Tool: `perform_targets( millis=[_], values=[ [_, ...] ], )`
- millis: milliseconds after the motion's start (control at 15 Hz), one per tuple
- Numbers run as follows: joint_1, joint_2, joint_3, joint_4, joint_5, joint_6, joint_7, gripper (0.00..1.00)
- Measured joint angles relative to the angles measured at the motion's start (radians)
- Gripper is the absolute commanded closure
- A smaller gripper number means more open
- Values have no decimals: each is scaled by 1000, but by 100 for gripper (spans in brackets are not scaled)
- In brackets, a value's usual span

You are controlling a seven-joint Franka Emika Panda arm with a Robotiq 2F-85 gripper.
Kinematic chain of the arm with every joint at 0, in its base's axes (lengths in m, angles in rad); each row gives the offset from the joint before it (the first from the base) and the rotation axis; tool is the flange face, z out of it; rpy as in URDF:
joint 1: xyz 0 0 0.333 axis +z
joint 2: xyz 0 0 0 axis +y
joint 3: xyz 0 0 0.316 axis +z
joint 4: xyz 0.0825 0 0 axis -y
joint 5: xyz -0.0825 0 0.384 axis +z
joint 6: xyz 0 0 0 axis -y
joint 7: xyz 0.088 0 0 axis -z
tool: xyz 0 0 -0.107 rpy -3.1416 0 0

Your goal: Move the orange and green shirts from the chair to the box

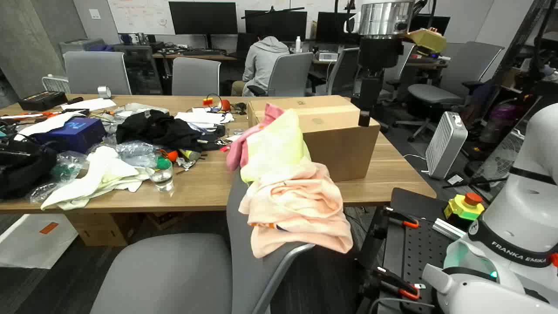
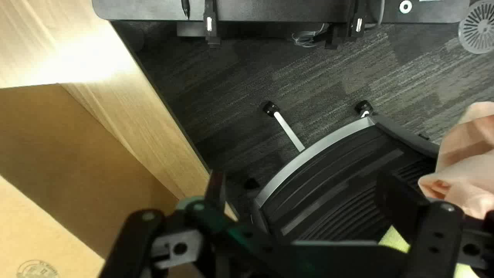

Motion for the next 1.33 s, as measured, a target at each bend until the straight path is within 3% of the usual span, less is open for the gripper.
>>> perform_targets(
  millis=[600, 933, 1333],
  values=[
    [6, -4, 10, -1, 0, 2, 0, 0],
    [65, 1, 61, -9, 9, 44, 1, 0],
    [144, 10, 119, -9, 119, 80, 19, 0]
  ],
)
